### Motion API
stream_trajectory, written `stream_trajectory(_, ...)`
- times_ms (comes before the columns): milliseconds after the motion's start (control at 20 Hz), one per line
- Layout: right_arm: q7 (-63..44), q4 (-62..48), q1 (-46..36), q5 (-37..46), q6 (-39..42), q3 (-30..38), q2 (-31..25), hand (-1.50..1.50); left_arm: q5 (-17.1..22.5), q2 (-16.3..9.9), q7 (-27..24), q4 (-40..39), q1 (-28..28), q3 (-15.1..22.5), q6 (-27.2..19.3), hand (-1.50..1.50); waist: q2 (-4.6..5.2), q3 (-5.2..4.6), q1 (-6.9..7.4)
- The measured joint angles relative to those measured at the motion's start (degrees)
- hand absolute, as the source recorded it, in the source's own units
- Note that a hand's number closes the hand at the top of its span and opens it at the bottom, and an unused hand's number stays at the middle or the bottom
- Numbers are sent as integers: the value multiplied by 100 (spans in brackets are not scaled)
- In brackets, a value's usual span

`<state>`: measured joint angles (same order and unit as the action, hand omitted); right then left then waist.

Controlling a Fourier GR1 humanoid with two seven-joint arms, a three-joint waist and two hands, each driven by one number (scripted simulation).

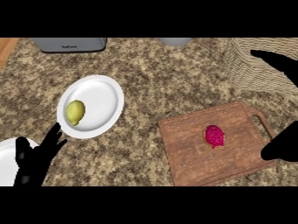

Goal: Pick the cupcake from the cutting board and place it in the basket

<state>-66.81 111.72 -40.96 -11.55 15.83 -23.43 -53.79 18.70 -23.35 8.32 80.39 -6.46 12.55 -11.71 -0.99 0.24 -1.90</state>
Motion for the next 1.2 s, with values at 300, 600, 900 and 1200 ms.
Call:
stream_trajectory(300,19,325,409,106,-242,-27,-102,-150,-89,40,107,69,69,19,16,0,37,1,100)
stream_trajectory(600,240,221,860,834,-537,-332,224,-150,-96,15,245,68,149,-39,144,0,65,-1,170)
stream_trajectory(900,337,122,1427,1529,-699,-684,489,-150,-182,119,185,119,78,-35,149,0,65,3,178)
stream_trajectory(1200,452,-233,1659,1952,-736,-788,904,-150,-244,171,298,134,80,-98,166,0,69,10,200)
